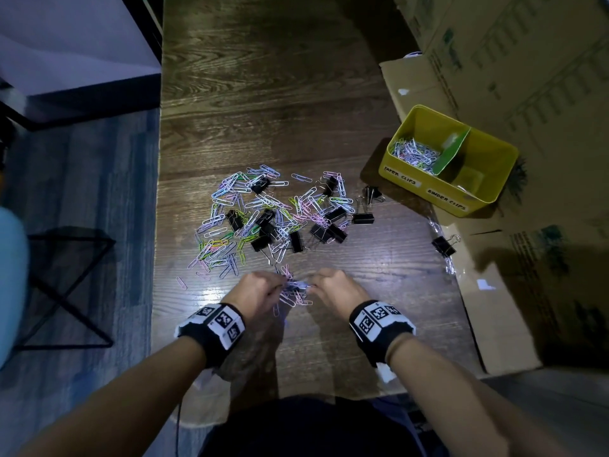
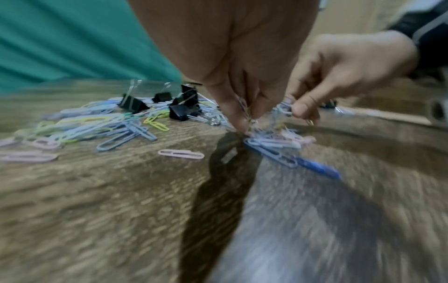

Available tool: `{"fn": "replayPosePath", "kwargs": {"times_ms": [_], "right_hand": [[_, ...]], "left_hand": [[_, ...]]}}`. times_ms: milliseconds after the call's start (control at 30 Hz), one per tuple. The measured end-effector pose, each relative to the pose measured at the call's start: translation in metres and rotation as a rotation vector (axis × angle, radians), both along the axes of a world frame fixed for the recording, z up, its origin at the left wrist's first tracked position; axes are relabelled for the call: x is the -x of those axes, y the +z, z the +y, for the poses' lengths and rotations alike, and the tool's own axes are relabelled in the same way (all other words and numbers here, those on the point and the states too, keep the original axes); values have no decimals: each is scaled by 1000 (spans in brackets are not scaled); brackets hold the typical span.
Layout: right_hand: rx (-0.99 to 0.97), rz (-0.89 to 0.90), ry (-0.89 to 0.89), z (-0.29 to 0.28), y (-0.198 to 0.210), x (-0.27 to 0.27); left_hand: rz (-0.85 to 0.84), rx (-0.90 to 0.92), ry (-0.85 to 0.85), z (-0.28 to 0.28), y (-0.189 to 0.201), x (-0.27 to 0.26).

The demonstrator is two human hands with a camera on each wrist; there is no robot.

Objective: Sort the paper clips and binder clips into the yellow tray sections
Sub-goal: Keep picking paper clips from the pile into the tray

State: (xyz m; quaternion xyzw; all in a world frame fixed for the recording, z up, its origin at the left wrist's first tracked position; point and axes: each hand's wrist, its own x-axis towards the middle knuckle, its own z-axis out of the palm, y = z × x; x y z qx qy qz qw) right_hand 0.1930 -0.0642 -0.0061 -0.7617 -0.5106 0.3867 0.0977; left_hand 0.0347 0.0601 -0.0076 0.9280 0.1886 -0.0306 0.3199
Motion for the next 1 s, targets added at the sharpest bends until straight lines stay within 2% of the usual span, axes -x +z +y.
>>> {"fn": "replayPosePath", "kwargs": {"times_ms": [67, 167, 267, 433, 533, 667, 767, 867, 900, 1000], "right_hand": [[-75, 56, -77, -4, 3, -7], [-258, 80, -181, -14, 5, -19], [-405, 110, -273, -21, 7, -33], [-559, 226, -500, -30, 25, -65], [-642, 311, -676, -33, 48, -90], [-833, 314, -774, -32, 74, -131], [-909, 311, -837, -24, 87, -165], [-946, 279, -909, -12, 97, -202], [-943, 252, -910, -7, 100, -213], [-880, 176, -927, 10, 94, -244]], "left_hand": [[-20, 90, 141, 5, 3, -2], [112, 326, 412, 17, 7, -6], [79, 598, 580, 27, 20, -15], [-66, 888, 556, 43, 65, -63], [-153, 1030, 497, 44, 98, -121], [-264, 1136, 427, 42, 127, -207], [-294, 1092, 450, 35, 124, -269], [-269, 922, 481, 25, 108, -321], [-239, 811, 444, 22, 102, -335], [-47, 299, 238, 16, 85, -361]]}}
